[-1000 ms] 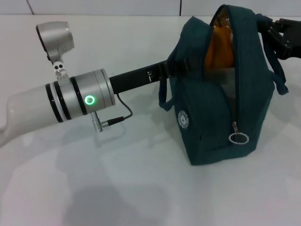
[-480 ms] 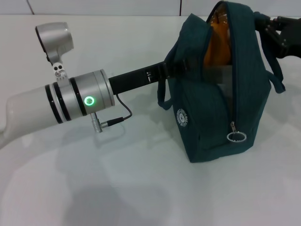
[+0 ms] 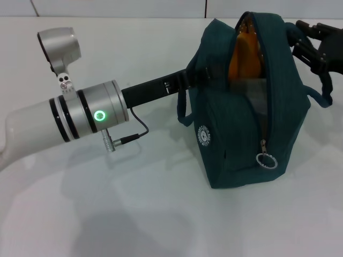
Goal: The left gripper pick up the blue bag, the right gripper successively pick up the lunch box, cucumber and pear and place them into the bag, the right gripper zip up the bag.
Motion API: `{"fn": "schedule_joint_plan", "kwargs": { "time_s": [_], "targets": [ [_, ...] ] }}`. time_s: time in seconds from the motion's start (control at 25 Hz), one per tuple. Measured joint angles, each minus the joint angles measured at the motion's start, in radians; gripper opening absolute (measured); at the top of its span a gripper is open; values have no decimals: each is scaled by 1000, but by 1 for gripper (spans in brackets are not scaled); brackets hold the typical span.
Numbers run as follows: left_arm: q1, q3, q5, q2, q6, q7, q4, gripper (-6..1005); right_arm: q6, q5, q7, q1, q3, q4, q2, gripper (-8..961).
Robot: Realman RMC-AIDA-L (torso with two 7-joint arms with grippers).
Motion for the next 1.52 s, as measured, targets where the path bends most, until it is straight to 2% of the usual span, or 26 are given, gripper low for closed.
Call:
{"fn": "schedule_joint_plan", "kwargs": {
  "time_s": [0.12,0.32,0.44,0.76,1.04,1.52],
  "targets": [
    [0,-1,-1,0,0,0,-3,55,-2,2,0,-5,1,0,-1,138],
    [4,-2,-1,0,0,0,-4,55,-19,3,0,-11,3,1,-4,358],
    [6,-2,-2,0,0,0,-4,55,-39,3,3,-24,4,-2,-6,584],
    [14,-2,-5,0,-1,0,-4,55,-105,4,7,-64,75,2,-3,601],
    [18,-2,-5,0,-3,3,-4,55,-281,-9,8,-76,95,12,-9,602],
    [31,3,-26,0,-3,15,-4,55,-504,-210,9,-73,86,2,-18,602]
  ]
}}
